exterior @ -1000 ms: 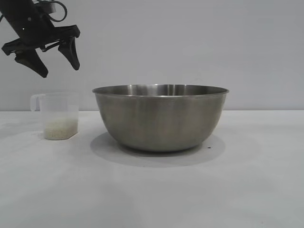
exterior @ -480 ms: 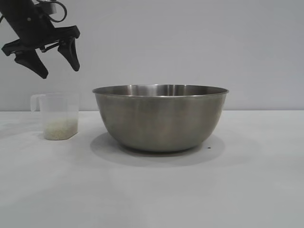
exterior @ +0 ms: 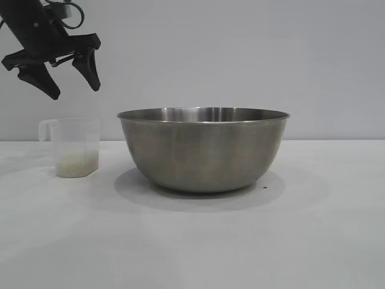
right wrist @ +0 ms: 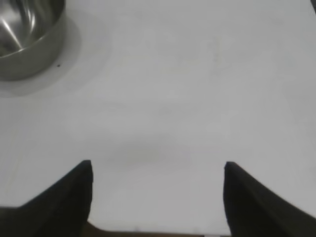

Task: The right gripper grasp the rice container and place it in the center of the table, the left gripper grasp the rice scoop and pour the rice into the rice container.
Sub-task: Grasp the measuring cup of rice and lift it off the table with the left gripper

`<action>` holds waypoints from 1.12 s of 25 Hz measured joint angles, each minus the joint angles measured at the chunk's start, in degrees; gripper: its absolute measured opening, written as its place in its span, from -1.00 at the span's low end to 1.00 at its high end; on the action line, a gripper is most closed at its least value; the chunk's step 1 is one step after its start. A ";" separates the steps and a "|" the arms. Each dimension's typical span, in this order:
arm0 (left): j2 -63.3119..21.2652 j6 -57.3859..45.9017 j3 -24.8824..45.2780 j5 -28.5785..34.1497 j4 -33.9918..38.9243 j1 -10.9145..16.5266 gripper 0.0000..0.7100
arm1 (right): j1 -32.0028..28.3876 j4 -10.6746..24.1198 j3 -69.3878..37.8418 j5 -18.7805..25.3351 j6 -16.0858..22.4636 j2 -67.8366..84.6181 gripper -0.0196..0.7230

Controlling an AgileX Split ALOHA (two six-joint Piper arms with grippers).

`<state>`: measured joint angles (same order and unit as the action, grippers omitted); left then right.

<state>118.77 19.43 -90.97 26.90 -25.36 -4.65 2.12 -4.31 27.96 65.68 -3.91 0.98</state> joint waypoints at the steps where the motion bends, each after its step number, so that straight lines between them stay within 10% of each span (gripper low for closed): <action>1: 0.00 0.00 0.00 0.00 0.09 0.00 0.45 | 0.00 0.00 0.00 -0.09 0.00 0.00 0.33; 16: -0.41 0.52 0.00 0.91 6.14 0.00 0.45 | 0.00 -0.10 0.00 -0.09 0.00 0.00 0.33; 28: -11.21 -12.99 0.00 18.73 20.26 0.00 0.45 | 0.00 -0.10 0.00 -0.12 0.00 0.00 0.33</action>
<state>107.56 6.44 -90.97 45.63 -5.10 -4.65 2.12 -4.41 27.96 65.55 -3.91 0.98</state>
